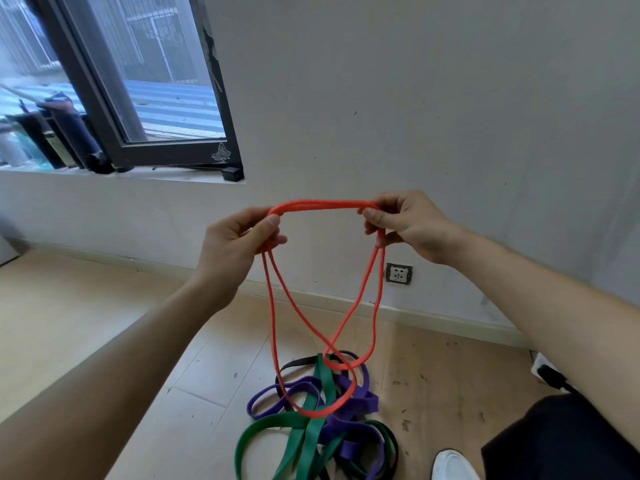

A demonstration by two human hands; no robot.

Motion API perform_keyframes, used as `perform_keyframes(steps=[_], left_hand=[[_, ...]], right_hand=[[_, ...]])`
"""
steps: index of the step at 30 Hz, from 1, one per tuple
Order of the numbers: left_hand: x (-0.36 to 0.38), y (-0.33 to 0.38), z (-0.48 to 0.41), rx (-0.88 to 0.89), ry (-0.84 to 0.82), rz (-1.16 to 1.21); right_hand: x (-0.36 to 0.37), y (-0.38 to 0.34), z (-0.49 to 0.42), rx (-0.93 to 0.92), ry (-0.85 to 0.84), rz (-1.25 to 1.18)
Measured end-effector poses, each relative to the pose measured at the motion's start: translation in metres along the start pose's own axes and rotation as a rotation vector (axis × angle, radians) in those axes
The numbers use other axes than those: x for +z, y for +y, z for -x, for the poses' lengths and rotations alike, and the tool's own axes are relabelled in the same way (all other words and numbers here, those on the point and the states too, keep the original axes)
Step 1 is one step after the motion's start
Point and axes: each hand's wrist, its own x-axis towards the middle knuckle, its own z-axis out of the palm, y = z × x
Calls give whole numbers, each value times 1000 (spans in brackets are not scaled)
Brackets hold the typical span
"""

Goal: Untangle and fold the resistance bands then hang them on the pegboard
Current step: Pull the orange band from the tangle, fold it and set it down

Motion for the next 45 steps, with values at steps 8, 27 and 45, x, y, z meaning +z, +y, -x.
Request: perform_keyframes(steps=[8, 27, 45], left_hand=[[12, 14, 2, 49, -35, -18], [-4, -15, 12, 23, -345, -362], [7, -20, 11, 40, -217, -238]], right_hand=[[30, -2, 11, 125, -302, 146], [60, -27, 12, -97, -196, 48], [45, -41, 18, -214, -219, 492]])
